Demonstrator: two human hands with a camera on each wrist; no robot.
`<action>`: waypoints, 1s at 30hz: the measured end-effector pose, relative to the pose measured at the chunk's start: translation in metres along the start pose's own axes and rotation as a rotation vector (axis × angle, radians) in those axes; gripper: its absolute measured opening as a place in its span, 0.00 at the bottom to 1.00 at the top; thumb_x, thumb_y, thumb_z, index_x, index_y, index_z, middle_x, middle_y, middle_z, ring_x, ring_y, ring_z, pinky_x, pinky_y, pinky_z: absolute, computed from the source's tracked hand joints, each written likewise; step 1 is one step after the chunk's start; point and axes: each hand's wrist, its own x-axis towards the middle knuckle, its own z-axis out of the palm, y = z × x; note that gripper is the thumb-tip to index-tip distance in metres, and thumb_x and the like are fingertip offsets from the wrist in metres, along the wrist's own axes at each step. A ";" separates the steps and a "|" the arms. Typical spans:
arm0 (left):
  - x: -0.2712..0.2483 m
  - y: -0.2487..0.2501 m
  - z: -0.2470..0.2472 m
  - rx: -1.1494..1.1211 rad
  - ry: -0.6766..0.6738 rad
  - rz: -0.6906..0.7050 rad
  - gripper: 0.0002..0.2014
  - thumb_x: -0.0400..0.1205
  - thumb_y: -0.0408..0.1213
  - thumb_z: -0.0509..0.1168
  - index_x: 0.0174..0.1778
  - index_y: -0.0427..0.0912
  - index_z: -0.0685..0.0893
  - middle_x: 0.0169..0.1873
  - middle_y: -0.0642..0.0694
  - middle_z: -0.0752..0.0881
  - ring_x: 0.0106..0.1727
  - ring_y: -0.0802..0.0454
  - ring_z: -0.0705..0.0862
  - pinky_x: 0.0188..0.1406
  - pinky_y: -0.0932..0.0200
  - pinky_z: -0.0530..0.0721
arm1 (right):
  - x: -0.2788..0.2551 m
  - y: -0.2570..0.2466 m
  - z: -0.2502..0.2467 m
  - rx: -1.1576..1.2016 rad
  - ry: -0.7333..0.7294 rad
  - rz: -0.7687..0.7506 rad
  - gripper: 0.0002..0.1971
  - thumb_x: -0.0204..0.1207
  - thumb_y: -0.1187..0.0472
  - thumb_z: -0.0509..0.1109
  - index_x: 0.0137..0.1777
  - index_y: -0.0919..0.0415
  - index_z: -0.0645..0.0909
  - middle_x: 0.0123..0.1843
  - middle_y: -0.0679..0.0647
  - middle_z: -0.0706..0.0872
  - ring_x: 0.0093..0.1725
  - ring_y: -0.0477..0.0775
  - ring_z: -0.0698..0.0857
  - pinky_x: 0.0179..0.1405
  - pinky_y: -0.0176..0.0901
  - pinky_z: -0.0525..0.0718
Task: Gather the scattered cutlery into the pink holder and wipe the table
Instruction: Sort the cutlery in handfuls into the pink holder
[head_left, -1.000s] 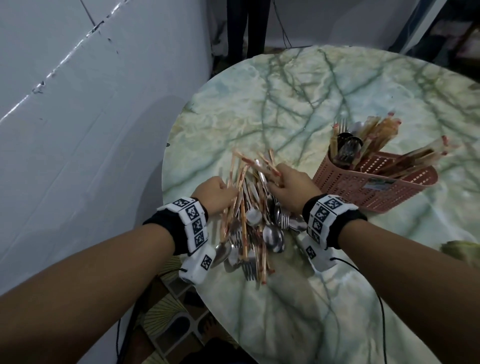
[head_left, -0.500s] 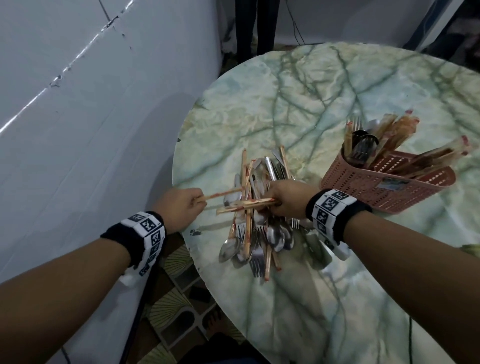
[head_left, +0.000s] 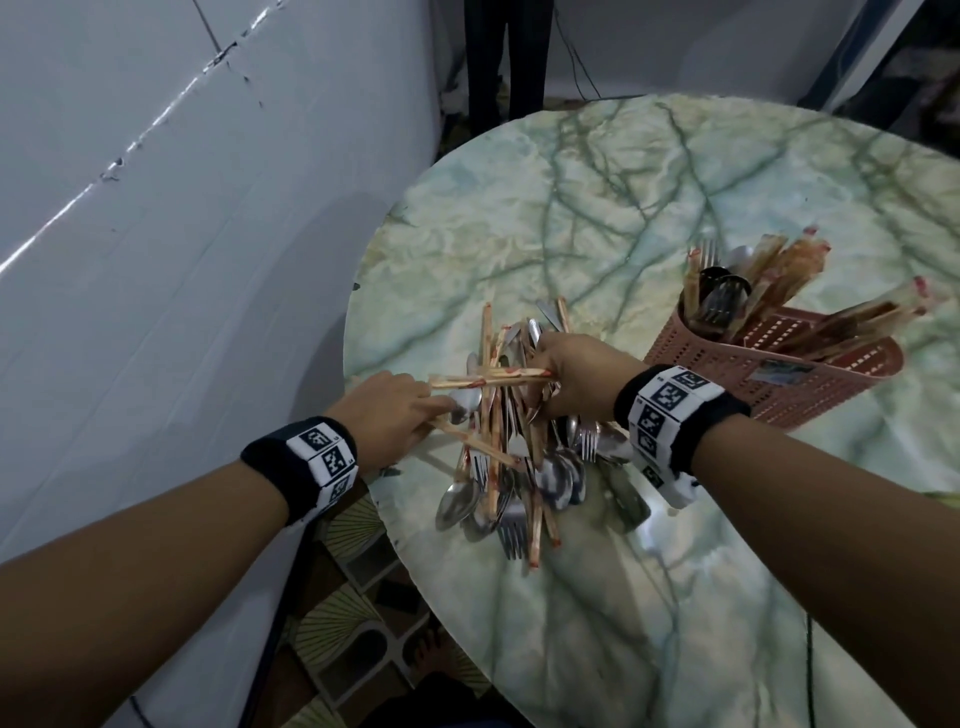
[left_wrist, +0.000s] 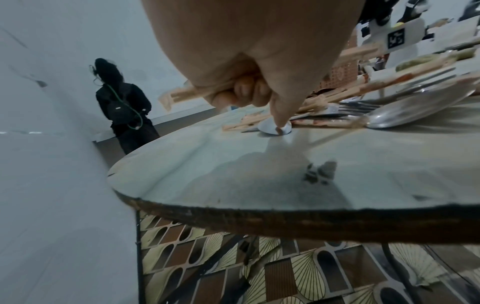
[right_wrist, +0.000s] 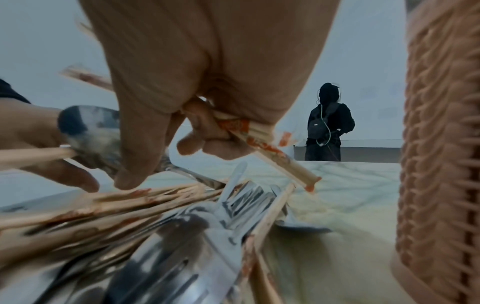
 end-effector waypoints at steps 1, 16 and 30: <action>0.004 0.001 -0.002 0.018 0.010 0.031 0.14 0.84 0.40 0.69 0.65 0.55 0.87 0.37 0.51 0.86 0.34 0.52 0.76 0.33 0.56 0.72 | 0.000 0.002 0.000 0.002 0.009 -0.015 0.10 0.65 0.60 0.87 0.41 0.48 0.90 0.44 0.39 0.76 0.46 0.47 0.81 0.47 0.42 0.80; 0.059 0.020 -0.021 0.240 0.044 0.313 0.04 0.72 0.34 0.78 0.39 0.43 0.90 0.36 0.44 0.79 0.34 0.42 0.80 0.32 0.52 0.70 | 0.010 -0.006 -0.012 0.010 0.457 -0.172 0.15 0.87 0.50 0.65 0.67 0.58 0.75 0.46 0.47 0.80 0.40 0.52 0.78 0.38 0.49 0.75; 0.009 -0.034 -0.019 0.395 0.151 0.380 0.09 0.83 0.35 0.54 0.54 0.45 0.78 0.40 0.47 0.80 0.47 0.42 0.74 0.57 0.45 0.71 | 0.021 0.013 0.008 -0.223 0.383 -0.022 0.13 0.89 0.48 0.58 0.51 0.55 0.77 0.47 0.53 0.86 0.49 0.58 0.73 0.49 0.53 0.69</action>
